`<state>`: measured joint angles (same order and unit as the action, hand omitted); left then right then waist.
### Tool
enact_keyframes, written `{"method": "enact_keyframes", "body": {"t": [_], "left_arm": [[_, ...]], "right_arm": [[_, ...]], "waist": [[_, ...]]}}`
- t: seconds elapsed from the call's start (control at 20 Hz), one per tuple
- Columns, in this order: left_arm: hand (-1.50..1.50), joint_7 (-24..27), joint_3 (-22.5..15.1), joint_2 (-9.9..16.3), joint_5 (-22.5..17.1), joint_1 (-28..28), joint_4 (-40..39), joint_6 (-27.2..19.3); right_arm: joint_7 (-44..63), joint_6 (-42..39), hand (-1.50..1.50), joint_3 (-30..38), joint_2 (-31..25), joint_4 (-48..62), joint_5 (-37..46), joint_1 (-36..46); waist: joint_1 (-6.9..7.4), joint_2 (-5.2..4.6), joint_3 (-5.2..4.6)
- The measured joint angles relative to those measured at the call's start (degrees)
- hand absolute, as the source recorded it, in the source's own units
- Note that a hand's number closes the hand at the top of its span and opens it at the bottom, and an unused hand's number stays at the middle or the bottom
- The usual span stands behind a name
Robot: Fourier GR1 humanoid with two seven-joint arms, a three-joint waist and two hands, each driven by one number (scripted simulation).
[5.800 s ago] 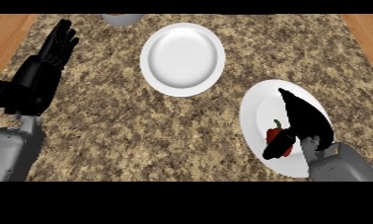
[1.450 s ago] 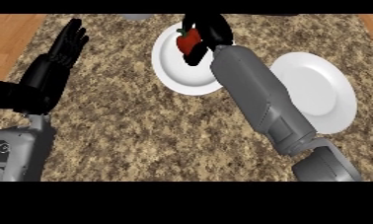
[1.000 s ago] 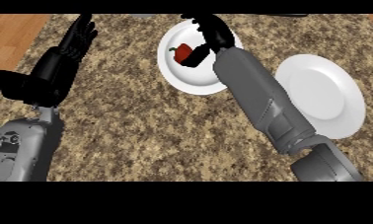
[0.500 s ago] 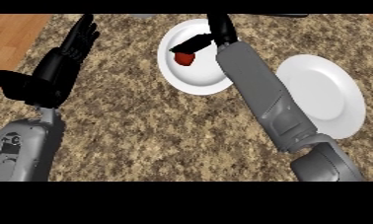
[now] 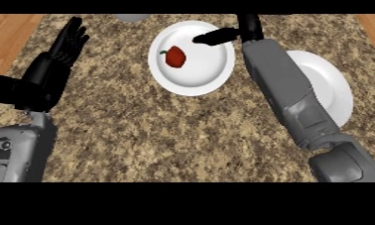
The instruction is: Pick the bell pepper from the plate and place it in the plate
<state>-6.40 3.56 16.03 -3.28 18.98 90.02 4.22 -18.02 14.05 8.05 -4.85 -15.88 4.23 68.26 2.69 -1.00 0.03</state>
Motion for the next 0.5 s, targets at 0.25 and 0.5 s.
{"method": "enact_keyframes", "body": {"t": [0.25, 0.5], "left_arm": [[0.00, 0.3, -0.1, -0.4, 0.8, -1.3, 0.9, -0.4], [0.00, -0.7, -0.1, -0.9, 1.3, -1.2, 2.0, -1.0]], "right_arm": [[-4.2, -7.1, -1.50, 2.3, -6.6, 0.7, -1.7, -2.8], [-8.7, -13.0, -1.50, 2.8, -12.1, 2.4, -1.4, -5.7]], "waist": [[-0.61, 0.18, 0.01], [-0.63, 0.13, 0.03]]}}
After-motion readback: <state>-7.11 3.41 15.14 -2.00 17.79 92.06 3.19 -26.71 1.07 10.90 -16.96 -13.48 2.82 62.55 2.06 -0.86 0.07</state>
